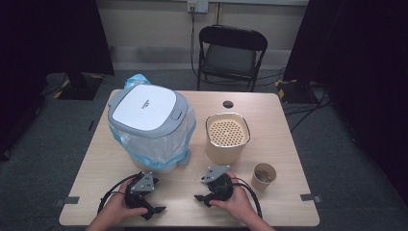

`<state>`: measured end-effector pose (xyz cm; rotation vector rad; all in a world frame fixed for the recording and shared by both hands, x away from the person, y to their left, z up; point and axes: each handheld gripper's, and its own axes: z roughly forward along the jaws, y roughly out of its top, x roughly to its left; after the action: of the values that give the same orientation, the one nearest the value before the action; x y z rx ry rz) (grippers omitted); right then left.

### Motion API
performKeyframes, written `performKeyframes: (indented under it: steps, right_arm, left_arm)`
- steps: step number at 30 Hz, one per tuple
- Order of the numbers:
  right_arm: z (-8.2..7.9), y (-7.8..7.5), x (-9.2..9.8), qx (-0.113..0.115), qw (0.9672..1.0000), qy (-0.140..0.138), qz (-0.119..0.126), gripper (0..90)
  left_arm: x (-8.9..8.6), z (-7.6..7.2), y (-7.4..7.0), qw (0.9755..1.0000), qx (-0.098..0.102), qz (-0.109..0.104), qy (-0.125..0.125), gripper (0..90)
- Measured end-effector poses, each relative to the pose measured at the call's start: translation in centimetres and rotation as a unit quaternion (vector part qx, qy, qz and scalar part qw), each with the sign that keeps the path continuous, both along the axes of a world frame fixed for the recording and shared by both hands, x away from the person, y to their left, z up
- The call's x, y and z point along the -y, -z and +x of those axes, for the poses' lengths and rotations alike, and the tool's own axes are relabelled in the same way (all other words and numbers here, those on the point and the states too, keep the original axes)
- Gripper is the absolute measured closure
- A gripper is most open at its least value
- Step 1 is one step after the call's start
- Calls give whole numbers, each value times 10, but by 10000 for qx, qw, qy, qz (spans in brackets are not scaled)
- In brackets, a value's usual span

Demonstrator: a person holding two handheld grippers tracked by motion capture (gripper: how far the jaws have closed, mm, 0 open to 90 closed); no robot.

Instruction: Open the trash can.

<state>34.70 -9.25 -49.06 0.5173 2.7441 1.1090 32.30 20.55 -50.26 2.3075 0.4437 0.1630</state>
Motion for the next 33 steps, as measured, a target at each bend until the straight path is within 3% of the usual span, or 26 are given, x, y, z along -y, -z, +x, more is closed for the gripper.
performKeyframes:
  steps: [2,6,9,13,20,29,33]
  right_arm:
    - [0,-4,0,-40,10000,-14,1,334]
    - [3,-14,1,-242,9996,14,156,332]
    - [4,-19,1,-235,9997,-27,100,329]
    - [7,-35,-1,-130,9998,-175,10,359]
    - [17,-67,1,-270,9992,-283,42,397]
    - [33,-114,8,-114,9997,-233,-46,449]
    - [40,-130,10,-149,9998,-122,63,465]
  left_arm:
    - [0,0,0,10000,-3,18,-9,0]
    - [0,0,0,10000,-4,16,-11,0]
    - [0,0,0,10000,-4,17,-12,0]
    - [0,0,0,10000,-3,22,-11,0]
    - [0,0,0,10000,-9,-18,-16,0]
    - [0,0,0,10000,-9,2,-13,0]
    - [0,0,0,10000,5,-12,-12,0]
